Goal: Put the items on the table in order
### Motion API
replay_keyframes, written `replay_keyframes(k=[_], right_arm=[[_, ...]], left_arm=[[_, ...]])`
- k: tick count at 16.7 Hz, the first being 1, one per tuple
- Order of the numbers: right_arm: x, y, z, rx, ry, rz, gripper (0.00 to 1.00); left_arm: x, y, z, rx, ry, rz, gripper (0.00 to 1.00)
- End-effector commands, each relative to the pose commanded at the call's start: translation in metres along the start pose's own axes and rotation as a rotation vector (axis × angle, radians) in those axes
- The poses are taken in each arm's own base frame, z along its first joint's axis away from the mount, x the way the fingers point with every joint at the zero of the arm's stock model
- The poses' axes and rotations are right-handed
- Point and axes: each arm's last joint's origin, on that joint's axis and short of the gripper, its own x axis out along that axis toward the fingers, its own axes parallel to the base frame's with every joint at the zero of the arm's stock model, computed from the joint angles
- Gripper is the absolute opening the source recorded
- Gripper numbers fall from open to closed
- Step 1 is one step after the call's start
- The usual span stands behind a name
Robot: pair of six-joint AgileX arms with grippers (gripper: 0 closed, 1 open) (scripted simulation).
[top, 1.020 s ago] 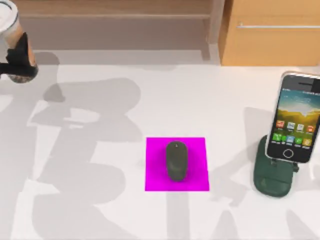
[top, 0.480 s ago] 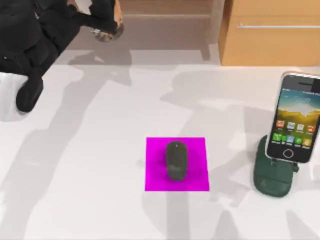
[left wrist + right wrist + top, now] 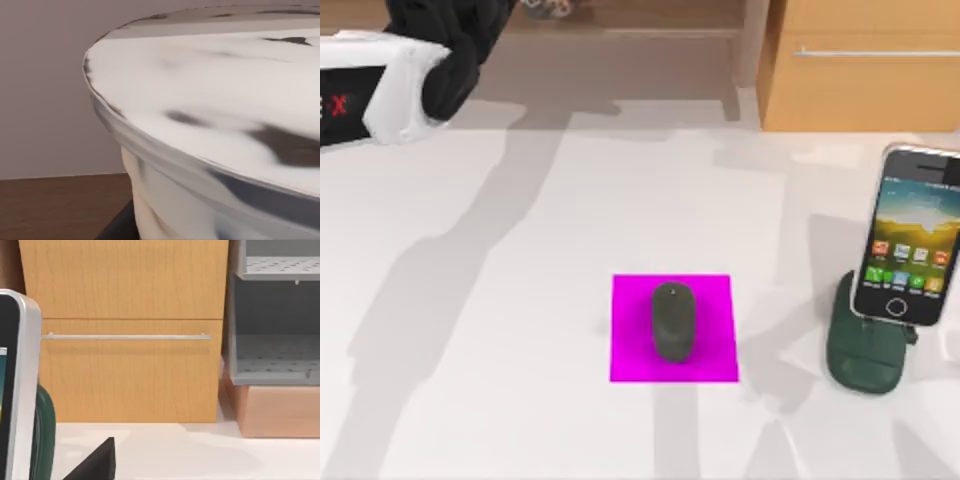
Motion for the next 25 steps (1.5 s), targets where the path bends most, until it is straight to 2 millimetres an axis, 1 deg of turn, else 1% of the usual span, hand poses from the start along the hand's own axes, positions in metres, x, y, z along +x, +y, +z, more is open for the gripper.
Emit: replay_keyframes(k=[4, 7, 11, 12, 15, 20, 25], right_arm=[[0.0, 0.0, 0.0, 0.0, 0.0, 0.0, 1.0], [0.0, 0.0, 0.0, 0.0, 0.0, 0.0, 1.0], [0.0, 0.0, 0.0, 0.0, 0.0, 0.0, 1.0], [0.0, 0.0, 0.0, 0.0, 0.0, 0.0, 1.0], [0.0, 0.0, 0.0, 0.0, 0.0, 0.0, 1.0], [0.0, 0.0, 0.0, 0.0, 0.0, 0.0, 1.0], [0.0, 0.0, 0.0, 0.0, 0.0, 0.0, 1.0]], left_arm=[[0.024, -0.005, 0.004, 0.029, 0.044, 0.148, 0.0], [0.034, -0.006, 0.0, 0.046, 0.075, 0.207, 0.0], [0.035, -0.006, -0.001, 0.047, 0.079, 0.212, 0.0], [0.034, -0.003, 0.001, 0.048, 0.077, 0.217, 0.0], [0.033, -0.005, 0.004, 0.045, 0.07, 0.213, 0.0], [0.035, -0.006, -0.001, 0.047, 0.079, 0.212, 0.0], [0.035, -0.006, -0.001, 0.047, 0.079, 0.212, 0.38]])
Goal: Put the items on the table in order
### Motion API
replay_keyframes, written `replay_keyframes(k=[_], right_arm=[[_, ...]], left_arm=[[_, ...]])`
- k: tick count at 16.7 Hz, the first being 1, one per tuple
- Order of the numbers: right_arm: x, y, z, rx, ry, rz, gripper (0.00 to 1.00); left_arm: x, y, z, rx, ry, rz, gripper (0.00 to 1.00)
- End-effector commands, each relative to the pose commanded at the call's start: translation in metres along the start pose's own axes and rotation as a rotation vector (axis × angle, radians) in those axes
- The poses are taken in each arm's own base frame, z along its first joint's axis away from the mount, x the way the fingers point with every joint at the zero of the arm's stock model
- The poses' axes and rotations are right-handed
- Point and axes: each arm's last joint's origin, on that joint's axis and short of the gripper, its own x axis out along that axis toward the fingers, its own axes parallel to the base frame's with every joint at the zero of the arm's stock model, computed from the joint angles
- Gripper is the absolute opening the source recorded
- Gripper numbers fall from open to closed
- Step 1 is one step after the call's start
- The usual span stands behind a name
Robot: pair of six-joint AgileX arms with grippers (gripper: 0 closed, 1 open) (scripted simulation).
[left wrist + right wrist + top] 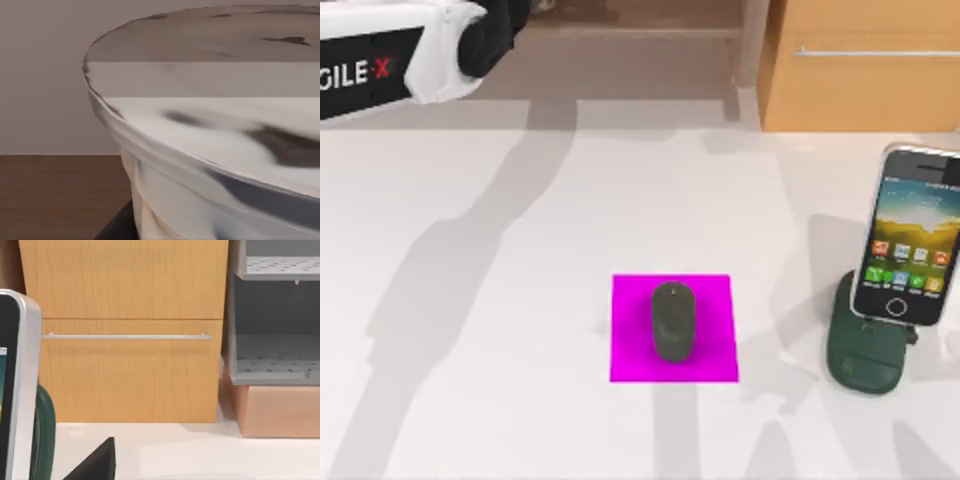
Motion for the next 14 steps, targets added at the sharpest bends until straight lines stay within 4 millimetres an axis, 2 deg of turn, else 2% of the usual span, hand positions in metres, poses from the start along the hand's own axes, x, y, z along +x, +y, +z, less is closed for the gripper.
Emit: replay_keyframes(k=[8, 14], right_arm=[[0.0, 0.0, 0.0, 0.0, 0.0, 0.0, 1.0], [0.0, 0.0, 0.0, 0.0, 0.0, 0.0, 1.0]], left_arm=[[0.0, 0.0, 0.0, 0.0, 0.0, 0.0, 0.98], [0.0, 0.0, 0.0, 0.0, 0.0, 0.0, 1.0]])
